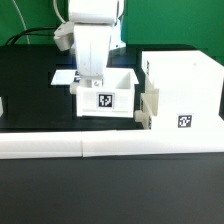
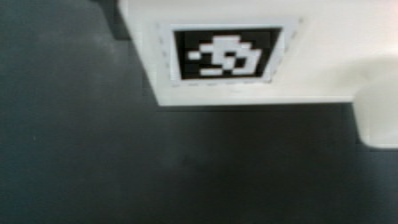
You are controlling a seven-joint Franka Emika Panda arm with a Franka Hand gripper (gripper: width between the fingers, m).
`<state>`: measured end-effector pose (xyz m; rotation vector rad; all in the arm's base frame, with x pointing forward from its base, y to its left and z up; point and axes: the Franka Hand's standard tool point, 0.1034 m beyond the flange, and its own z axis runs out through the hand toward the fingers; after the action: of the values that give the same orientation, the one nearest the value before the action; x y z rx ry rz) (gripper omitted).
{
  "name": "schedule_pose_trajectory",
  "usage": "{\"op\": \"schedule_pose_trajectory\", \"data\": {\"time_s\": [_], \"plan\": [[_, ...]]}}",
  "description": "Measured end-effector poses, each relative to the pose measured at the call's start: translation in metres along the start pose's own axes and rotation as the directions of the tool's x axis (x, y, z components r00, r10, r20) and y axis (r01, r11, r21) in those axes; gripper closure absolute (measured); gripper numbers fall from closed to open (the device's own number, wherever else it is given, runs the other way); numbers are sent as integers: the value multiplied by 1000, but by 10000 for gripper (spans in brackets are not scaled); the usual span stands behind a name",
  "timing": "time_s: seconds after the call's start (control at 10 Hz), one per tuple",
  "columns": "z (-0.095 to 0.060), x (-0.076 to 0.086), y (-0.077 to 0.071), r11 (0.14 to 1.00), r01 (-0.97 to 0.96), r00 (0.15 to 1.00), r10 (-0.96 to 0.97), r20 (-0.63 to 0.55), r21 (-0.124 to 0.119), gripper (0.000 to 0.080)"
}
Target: Assemble drawer
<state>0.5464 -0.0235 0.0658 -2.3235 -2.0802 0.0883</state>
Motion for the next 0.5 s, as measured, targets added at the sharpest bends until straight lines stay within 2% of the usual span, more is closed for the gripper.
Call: {"op": "schedule_pose_trajectory", "data": {"time_s": [0.1,0.5], "plan": [[-3,-1,4,1000,-2,1000,2,2,6,757],[-1,-1,4,1000,-2,1000,2,2,5,757]]}}
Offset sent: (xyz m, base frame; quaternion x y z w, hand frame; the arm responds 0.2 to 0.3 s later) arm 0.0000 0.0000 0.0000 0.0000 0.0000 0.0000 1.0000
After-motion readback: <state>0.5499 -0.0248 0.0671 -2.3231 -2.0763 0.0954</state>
